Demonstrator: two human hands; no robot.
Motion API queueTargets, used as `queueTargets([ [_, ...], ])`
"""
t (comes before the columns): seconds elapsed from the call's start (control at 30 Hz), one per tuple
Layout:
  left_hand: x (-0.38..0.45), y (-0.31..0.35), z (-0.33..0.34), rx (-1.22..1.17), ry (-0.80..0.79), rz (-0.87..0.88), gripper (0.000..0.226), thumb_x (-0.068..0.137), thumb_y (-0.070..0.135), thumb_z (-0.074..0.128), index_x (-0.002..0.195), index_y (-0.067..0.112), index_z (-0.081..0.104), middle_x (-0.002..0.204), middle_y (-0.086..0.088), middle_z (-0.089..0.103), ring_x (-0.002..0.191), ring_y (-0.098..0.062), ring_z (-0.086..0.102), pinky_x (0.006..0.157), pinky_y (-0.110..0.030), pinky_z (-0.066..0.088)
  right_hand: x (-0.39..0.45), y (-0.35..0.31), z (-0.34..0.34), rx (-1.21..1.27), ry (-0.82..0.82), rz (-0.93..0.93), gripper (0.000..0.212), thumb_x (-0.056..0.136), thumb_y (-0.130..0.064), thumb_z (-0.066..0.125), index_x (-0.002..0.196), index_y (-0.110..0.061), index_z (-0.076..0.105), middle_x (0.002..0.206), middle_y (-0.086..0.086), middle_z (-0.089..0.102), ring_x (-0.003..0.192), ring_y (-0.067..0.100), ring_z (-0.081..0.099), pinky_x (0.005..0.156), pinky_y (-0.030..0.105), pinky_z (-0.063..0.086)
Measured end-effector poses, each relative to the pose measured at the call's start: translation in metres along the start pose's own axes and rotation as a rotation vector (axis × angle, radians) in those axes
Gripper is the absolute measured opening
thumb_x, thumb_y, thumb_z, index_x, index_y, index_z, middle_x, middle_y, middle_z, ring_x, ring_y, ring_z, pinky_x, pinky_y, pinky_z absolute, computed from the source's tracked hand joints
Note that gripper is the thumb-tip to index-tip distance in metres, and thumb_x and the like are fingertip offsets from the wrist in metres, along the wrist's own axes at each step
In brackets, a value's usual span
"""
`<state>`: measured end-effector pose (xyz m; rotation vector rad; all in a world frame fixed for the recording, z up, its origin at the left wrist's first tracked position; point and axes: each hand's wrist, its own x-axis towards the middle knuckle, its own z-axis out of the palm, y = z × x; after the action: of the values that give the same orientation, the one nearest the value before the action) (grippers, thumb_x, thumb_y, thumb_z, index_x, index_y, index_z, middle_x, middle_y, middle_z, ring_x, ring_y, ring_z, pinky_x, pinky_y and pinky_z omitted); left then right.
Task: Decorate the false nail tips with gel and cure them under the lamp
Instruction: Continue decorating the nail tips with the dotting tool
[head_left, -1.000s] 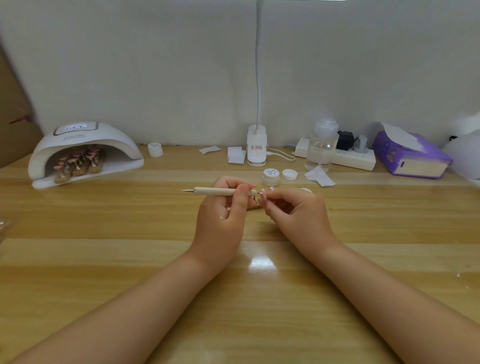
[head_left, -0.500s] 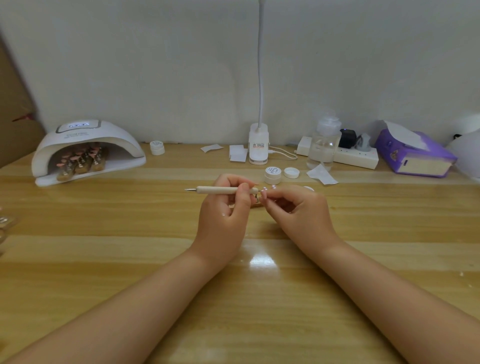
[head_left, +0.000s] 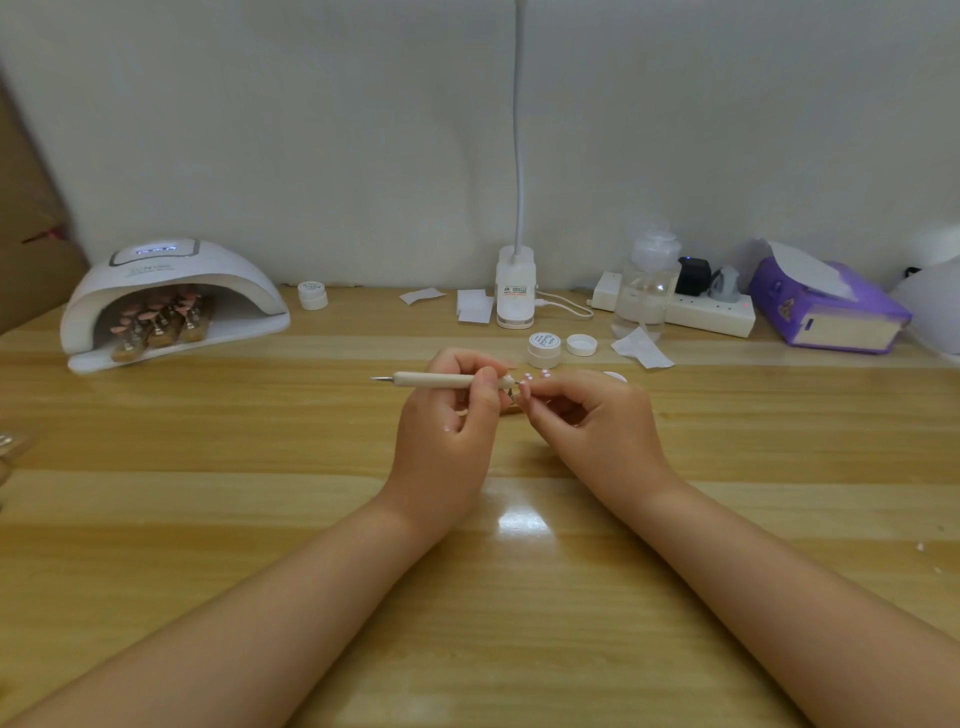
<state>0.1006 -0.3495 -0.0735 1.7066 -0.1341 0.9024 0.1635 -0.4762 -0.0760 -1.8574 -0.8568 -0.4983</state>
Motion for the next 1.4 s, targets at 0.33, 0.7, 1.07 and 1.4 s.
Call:
queueTargets([
  [0.33, 0.0006, -0.0003, -0.0007, 0.004, 0.001, -0.004, 0.013, 0.090, 0.023, 0.046, 0.084, 0.028, 0.055, 0.074, 0.019, 0.067, 0.072, 0.001, 0.065, 0.066, -0.013, 0.050, -0.0006, -0.0012, -0.0009, -0.007, 0.004, -0.014, 0.005, 0.082, -0.011, 0.071, 0.083, -0.010, 0.076, 0.068, 0.003, 0.069, 0.061, 0.012, 0.059, 0.061, 0.021, 0.048],
  [0.7, 0.0007, -0.0023, -0.0018, 0.017, 0.008, -0.001, 0.012, 0.090, 0.024, 0.046, 0.084, 0.029, 0.056, 0.073, 0.015, 0.066, 0.072, -0.003, 0.065, 0.067, -0.017, 0.052, -0.0008, -0.0007, -0.0008, -0.001, 0.006, -0.011, 0.004, 0.082, -0.011, 0.072, 0.083, -0.011, 0.076, 0.069, 0.002, 0.069, 0.061, 0.012, 0.060, 0.061, 0.028, 0.050],
  [1.07, 0.0008, -0.0030, -0.0019, 0.015, 0.010, -0.014, 0.012, 0.090, 0.025, 0.046, 0.083, 0.029, 0.055, 0.071, 0.013, 0.067, 0.071, -0.004, 0.065, 0.069, -0.023, 0.055, 0.0002, -0.0014, 0.0001, -0.002, 0.008, -0.014, 0.004, 0.082, -0.010, 0.071, 0.081, -0.009, 0.076, 0.067, 0.002, 0.068, 0.060, 0.010, 0.057, 0.060, 0.021, 0.048],
  [1.4, 0.0007, -0.0030, -0.0011, 0.010, 0.016, -0.009, 0.012, 0.090, 0.024, 0.046, 0.083, 0.028, 0.055, 0.070, 0.015, 0.067, 0.070, -0.001, 0.065, 0.066, -0.016, 0.052, -0.0001, 0.0007, 0.0008, 0.005, 0.013, -0.001, 0.004, 0.081, -0.011, 0.072, 0.081, -0.011, 0.076, 0.068, 0.001, 0.069, 0.060, 0.010, 0.059, 0.061, 0.023, 0.049],
])
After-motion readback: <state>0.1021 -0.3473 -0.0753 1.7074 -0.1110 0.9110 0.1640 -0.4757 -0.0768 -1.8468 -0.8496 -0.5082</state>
